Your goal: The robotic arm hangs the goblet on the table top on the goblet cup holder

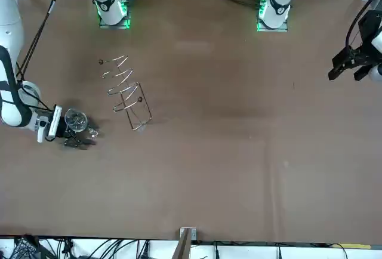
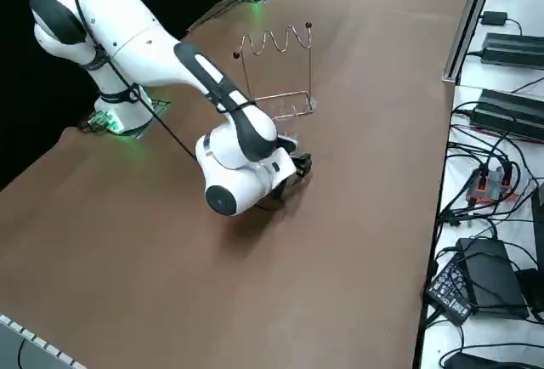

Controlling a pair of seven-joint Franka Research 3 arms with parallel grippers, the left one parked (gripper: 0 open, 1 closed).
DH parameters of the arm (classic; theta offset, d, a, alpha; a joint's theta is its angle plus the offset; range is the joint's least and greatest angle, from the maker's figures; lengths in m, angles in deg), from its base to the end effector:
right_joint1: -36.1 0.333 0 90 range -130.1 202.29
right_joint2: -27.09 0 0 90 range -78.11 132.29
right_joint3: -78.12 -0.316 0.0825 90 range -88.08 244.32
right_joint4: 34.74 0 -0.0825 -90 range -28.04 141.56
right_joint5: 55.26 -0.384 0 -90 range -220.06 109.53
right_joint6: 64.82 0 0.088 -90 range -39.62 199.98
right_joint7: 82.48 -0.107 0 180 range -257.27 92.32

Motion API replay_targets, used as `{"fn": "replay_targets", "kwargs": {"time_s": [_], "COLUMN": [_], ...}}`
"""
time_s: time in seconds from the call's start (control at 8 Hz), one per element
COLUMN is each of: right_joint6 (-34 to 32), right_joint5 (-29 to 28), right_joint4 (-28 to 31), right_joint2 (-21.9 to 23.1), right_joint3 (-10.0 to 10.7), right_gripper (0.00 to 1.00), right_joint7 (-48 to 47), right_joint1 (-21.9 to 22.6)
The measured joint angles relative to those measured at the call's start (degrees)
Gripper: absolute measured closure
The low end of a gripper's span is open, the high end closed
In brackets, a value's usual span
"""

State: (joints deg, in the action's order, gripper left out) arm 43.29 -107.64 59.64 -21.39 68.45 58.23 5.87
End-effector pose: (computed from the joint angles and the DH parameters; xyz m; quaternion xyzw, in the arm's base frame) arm 0.6068 -0.1727 0.1174 -0.6383 -0.5856 -0.3720 0.3337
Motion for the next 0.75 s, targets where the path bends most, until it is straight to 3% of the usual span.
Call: {"fn": "replay_targets", "kwargs": {"time_s": [0.38,0.75], "right_joint6": [0.0,0.0], "right_joint5": [-0.1,-0.1], "right_joint4": [0.2,0.3], "right_joint2": [-0.4,-1.1], "right_joint3": [0.1,0.1], "right_gripper": [0.56,0.74], "right_joint7": [0.0,0.0], "right_joint1": [-0.3,-0.4]}}
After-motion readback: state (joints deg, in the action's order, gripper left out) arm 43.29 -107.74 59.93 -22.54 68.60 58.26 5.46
